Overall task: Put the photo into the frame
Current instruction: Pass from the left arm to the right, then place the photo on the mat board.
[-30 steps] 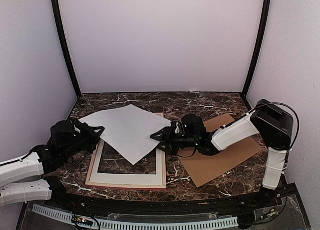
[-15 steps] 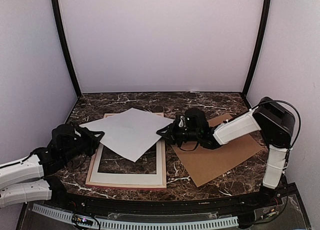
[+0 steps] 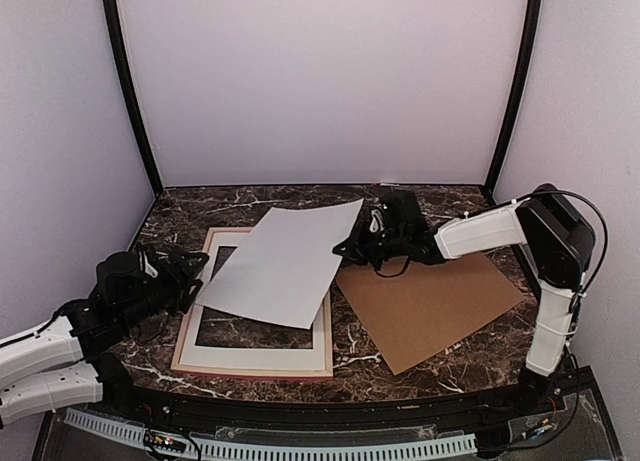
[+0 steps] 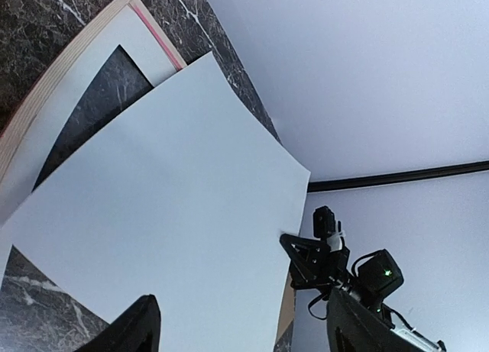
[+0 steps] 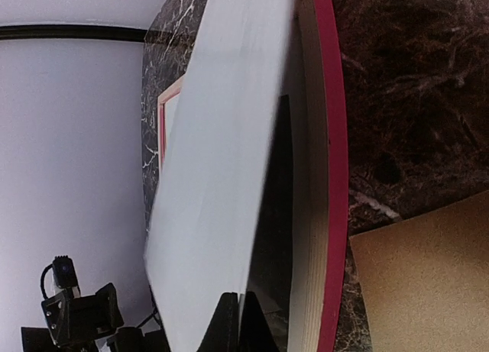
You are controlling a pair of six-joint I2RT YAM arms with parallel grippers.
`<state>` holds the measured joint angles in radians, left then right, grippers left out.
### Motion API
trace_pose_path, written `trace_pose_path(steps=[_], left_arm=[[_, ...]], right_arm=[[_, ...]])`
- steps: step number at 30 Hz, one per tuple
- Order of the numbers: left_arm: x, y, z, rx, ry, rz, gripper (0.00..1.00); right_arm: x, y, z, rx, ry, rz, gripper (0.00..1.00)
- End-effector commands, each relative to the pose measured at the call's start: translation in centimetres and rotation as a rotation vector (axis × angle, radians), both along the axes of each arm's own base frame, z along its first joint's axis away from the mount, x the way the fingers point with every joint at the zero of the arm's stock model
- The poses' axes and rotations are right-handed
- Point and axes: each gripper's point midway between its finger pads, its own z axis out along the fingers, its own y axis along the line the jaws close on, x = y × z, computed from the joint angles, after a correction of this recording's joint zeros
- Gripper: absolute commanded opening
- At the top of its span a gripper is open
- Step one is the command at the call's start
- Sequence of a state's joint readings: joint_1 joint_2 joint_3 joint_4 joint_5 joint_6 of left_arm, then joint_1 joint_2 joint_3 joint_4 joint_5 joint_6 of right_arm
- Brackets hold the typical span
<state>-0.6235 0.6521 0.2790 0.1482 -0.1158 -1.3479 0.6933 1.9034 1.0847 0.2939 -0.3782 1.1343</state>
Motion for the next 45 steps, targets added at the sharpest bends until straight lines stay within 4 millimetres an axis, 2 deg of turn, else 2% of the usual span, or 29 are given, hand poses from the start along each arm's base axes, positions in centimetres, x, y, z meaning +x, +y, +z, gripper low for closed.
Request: trace_pose_path(steps=[1,4,7,12,14,15,16,17,18,20,26,30,33,38,45], left_arm=[[-0.4,1.2,1.1,0.102,-0.042,0.005,0.80],[-1.0,2.5,1.1,0.199,-0.038,0.018,0.86],[-1.2,3.4,2.3,0.276,-0.071,0.025,0.90],[-0.3,4.5,4.4,0.477,-0.126,0.035,0.95],[0.4,4.6,6.0,0.560,-0.148,0.036,0.96],[0.8,5.0,5.4,0.621,-0.119,0.041,0.97],[1.1,5.1,6.2,0.662,-0.133,0.039,0.98],[1.5,5.2,5.6,0.713,-0.108,0.038,0.99],[1.8,5.3,6.2,0.745,-0.120,0.032,0.99],[2.4,5.1,6.0,0.795,-0.110,0.014,0.99],[3.7,4.6,3.8,0.849,-0.056,-0.042,0.99],[4.1,5.2,2.2,0.844,-0.011,-0.046,0.99],[4.5,6.3,2.2,0.834,-0.002,-0.026,0.99],[5.4,8.7,3.5,0.816,-0.003,0.023,0.99],[6.1,13.9,5.7,0.784,0.011,0.145,0.99]], right_arm=[[0.3,-0.3,0.5,-0.052,-0.043,0.129,0.00],[0.4,-0.4,0.4,-0.071,-0.050,0.182,0.00],[0.0,0.3,0.4,-0.063,-0.043,0.244,0.00],[-0.8,1.5,0.7,0.033,0.002,0.295,0.00],[-1.0,2.0,1.3,0.086,0.020,0.303,0.00],[-1.0,2.3,1.8,0.116,0.019,0.310,0.00],[-1.2,2.6,2.1,0.139,0.027,0.321,0.00],[-1.3,2.7,2.4,0.156,0.034,0.326,0.00],[-1.3,2.8,2.7,0.173,0.038,0.331,0.00],[-1.4,3.0,3.2,0.203,0.049,0.337,0.00],[-1.1,3.5,5.4,0.265,0.048,0.335,0.00],[-0.7,4.0,8.4,0.302,0.012,0.333,0.00],[-0.6,4.8,11.4,0.332,-0.024,0.346,0.00],[-1.4,7.3,16.8,0.378,-0.091,0.392,0.00],[-3.8,11.5,22.1,0.455,-0.138,0.484,0.00]])
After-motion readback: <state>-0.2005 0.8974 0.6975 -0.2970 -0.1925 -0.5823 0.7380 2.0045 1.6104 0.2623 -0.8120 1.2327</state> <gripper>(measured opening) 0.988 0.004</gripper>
